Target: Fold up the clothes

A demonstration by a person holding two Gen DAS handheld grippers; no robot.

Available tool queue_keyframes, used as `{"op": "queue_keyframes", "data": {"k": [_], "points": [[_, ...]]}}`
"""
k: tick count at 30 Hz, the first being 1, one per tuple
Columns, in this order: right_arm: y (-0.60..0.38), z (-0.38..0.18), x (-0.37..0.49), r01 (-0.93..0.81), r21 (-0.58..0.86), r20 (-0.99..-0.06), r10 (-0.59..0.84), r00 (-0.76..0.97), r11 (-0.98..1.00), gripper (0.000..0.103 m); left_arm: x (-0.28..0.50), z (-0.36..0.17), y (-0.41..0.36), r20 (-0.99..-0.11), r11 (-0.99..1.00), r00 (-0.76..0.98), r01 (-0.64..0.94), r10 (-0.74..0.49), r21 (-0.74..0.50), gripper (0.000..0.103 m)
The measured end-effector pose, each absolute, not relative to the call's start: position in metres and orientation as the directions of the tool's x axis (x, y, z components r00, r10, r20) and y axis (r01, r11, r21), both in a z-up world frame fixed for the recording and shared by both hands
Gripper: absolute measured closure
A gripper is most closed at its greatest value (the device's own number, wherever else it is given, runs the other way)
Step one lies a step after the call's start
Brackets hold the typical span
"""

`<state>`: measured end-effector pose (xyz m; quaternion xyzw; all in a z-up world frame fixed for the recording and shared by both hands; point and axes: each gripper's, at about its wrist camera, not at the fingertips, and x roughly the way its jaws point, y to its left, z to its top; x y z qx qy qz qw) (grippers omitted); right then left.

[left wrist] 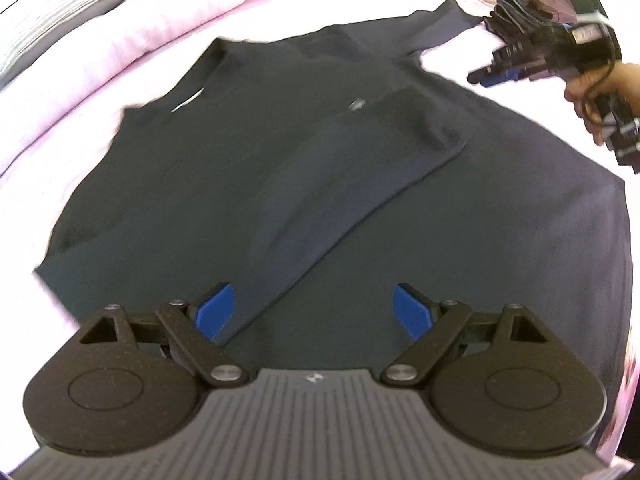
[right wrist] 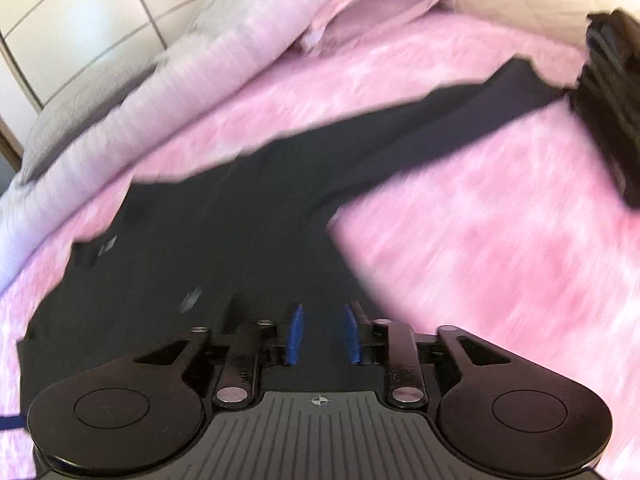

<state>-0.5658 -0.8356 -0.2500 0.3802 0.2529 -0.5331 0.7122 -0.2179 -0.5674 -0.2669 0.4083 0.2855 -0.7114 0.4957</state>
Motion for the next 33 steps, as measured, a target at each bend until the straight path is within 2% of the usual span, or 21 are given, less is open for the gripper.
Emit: {"op": "queue_keyframes", "data": {"k": [1, 3, 6, 15, 20, 27, 29, 31, 33], "points": [[-0.852, -0.246, -0.583, 0.954, 0.268, -0.755, -0.587, 0.293, 0.131, 0.059, -0.229, -0.267, -0.575, -0.863, -0.341, -0.17, 0.94, -0.475, 0.003, 0.019], [-0.886, -0.245, -0.617, 0.954, 0.285, -0.737, -0.616, 0.279, 0.092, 0.056, -0.255, -0.267, -0.594, -0.863, -0.316, -0.155, 0.949, -0.481, 0.006, 0.019], [-0.938, -0.247, -0.667, 0.942, 0.335, -0.713, -0.649, 0.265, 0.018, 0.055, -0.292, -0.271, -0.62, -0.872, -0.301, -0.145, 0.954, -0.467, 0.002, 0.019], [-1.059, -0.28, -0.765, 0.914, 0.335, -0.707, -0.702, 0.085, -0.227, 0.052, -0.385, -0.271, -0.676, -0.898, -0.363, -0.134, 0.931, -0.42, 0.032, 0.019], [-1.092, -0.297, -0.786, 0.879, 0.337, -0.727, -0.687, 0.017, -0.336, 0.047, -0.399, -0.268, -0.695, -0.903, -0.367, -0.116, 0.929, -0.414, 0.049, 0.019], [-1.109, -0.301, -0.788, 0.878, 0.353, -0.7, -0.714, 0.019, -0.323, 0.047, -0.398, -0.27, -0.707, -0.907, -0.367, -0.09, 0.927, -0.412, 0.074, 0.019], [-1.106, -0.294, -0.787, 0.886, 0.353, -0.69, -0.723, 0.031, -0.299, 0.062, -0.396, -0.27, -0.706, -0.907, -0.362, -0.085, 0.929, -0.413, 0.078, 0.019], [-1.103, -0.287, -0.786, 0.895, 0.352, -0.68, -0.732, 0.043, -0.274, 0.095, -0.394, -0.271, -0.704, -0.908, -0.354, -0.083, 0.932, -0.412, 0.076, 0.019], [-1.105, -0.277, -0.774, 0.914, 0.337, -0.67, -0.74, 0.065, -0.225, 0.101, -0.392, -0.271, -0.701, -0.906, -0.349, -0.081, 0.934, -0.415, 0.076, 0.019]]}}
